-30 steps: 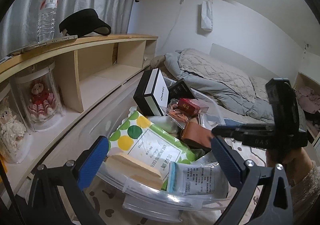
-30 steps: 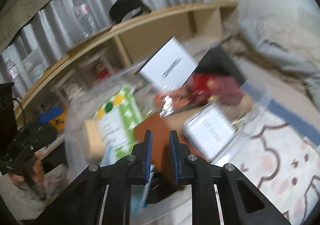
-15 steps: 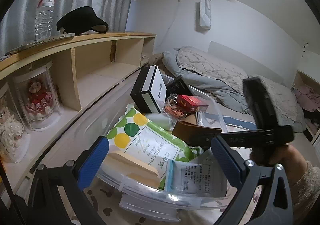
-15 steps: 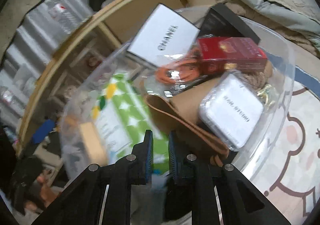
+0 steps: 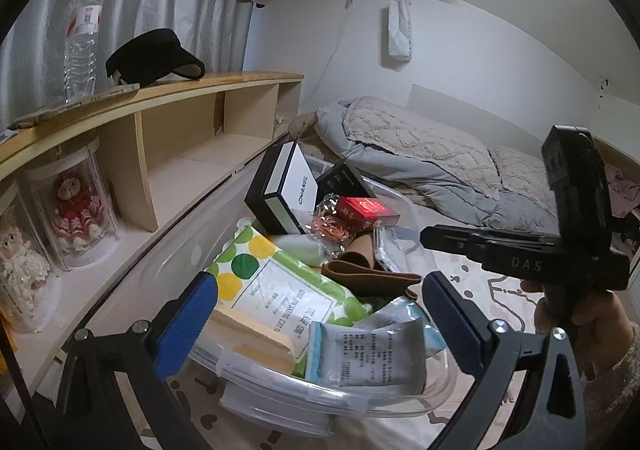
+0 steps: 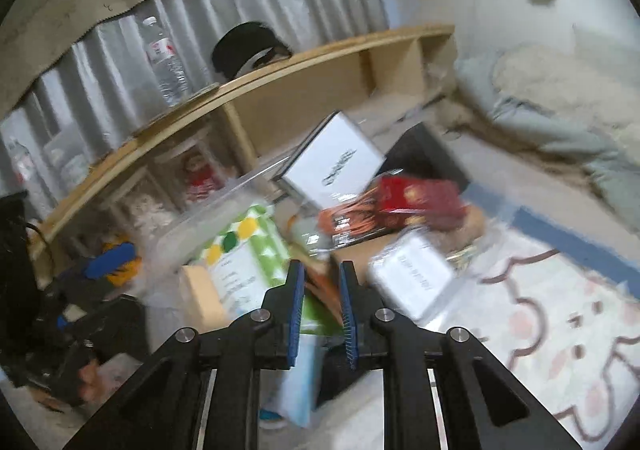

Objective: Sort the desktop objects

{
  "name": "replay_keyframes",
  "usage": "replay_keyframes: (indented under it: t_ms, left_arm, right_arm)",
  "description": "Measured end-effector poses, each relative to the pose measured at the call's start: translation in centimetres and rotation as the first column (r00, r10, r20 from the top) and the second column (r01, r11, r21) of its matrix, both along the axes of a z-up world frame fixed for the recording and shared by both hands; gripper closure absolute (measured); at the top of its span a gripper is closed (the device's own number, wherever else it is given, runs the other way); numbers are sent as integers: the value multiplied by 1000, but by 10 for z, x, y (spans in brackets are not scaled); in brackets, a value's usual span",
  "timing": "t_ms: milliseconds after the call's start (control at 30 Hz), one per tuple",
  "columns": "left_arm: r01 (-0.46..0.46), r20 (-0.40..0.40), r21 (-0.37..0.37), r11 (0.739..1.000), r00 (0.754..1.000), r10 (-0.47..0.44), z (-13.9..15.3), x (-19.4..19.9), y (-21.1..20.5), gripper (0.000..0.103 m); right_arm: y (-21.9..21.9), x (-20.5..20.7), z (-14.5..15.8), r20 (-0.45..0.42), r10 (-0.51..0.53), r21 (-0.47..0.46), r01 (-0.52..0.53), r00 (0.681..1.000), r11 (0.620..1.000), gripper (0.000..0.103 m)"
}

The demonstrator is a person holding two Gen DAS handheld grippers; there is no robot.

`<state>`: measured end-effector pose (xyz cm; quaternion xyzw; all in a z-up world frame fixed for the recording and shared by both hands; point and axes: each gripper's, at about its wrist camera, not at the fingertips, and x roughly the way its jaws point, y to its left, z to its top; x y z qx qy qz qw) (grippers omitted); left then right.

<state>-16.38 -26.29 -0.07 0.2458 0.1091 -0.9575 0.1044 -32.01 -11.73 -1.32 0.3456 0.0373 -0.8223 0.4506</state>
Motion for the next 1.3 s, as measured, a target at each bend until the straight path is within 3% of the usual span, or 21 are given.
replay_keyframes:
  t_ms: [67, 100, 133, 300, 500, 900, 1300]
  left_arm:
    - [-4, -2, -8, 1000, 1000, 4, 3, 1, 4, 0]
    - [-7, -4, -15, 1000, 1000, 7, 4, 2, 6, 0]
    - [-12, -7, -24, 1000, 1000, 11, 6, 3, 8, 0]
    - [-41, -26, -76, 996, 999, 39, 14, 10, 20, 0]
    - [-27, -24, -33, 999, 999, 26, 20, 16, 27, 0]
    - [-37, -33, -82, 996, 999, 34, 40, 41, 59, 0]
    - [9, -20, -39, 999, 1000, -10, 43, 78, 86, 0]
  right_arm:
    - [5, 2, 6, -20, -22, 6, 22, 1000, 1000, 33]
    - [9, 4, 10, -36, -33, -2, 33, 999, 999, 4]
    - [14, 8, 14, -65, -52, -6, 52, 996, 999, 1]
    - [30, 24, 25, -167, -100, 7, 103, 981, 995, 0]
    - [52, 44, 32, -255, -154, -6, 157, 955, 988, 0]
    - [97, 91, 52, -298, -180, -37, 177, 937, 984, 0]
    - [138, 138, 59, -302, -191, -49, 185, 934, 982, 0]
